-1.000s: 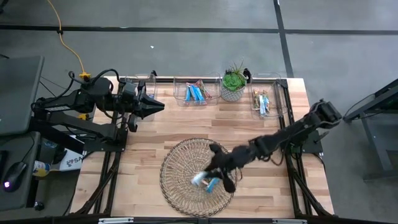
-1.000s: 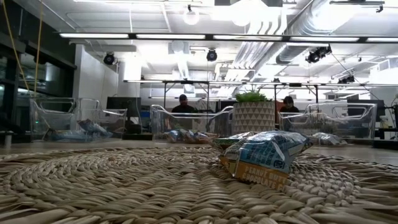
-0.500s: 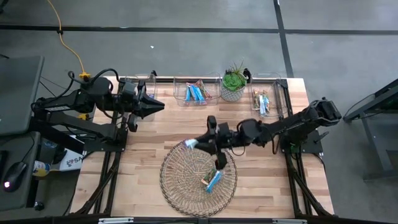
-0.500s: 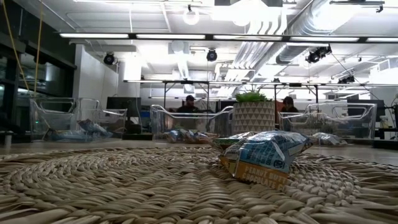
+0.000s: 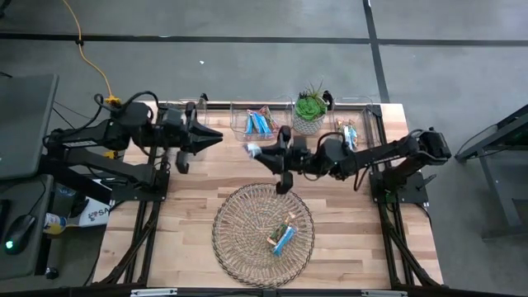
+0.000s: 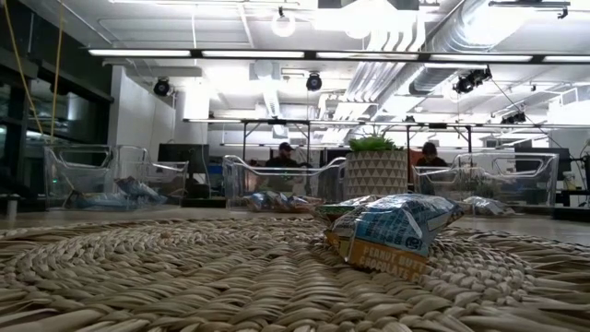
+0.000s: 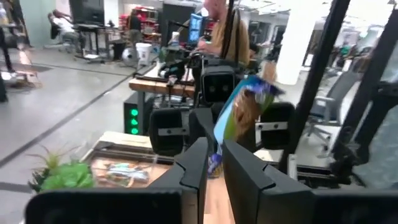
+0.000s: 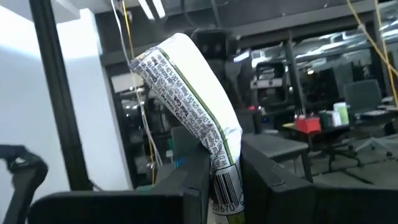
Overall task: Pick and place Granola Bars by type
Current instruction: Put the blue granola bar into the left transparent bin
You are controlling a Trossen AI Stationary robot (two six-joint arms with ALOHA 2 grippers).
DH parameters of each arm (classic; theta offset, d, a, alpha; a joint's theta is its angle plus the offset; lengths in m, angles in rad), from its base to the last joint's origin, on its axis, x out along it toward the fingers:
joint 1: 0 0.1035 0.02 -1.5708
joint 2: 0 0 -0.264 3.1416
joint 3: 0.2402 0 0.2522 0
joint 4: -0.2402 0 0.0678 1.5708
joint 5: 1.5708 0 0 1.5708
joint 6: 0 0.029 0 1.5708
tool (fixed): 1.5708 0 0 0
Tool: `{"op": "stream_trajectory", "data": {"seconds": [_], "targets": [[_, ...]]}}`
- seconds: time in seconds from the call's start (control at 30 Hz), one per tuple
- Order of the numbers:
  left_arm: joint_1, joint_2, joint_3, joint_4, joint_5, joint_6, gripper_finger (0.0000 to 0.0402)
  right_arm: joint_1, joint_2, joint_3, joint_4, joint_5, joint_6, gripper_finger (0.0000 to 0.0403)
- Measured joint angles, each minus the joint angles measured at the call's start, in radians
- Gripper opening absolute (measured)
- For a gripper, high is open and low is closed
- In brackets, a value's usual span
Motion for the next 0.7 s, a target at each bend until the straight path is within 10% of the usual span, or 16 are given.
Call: {"op": "stream_trajectory", "data": {"seconds": [0.7], "targets": [[0.000,0.143,0.001,0.245,-0.098,0.107,0.0256,-0.089,0.000,0.157,-0.228,-0.056,-0.090,0.0056]]}}
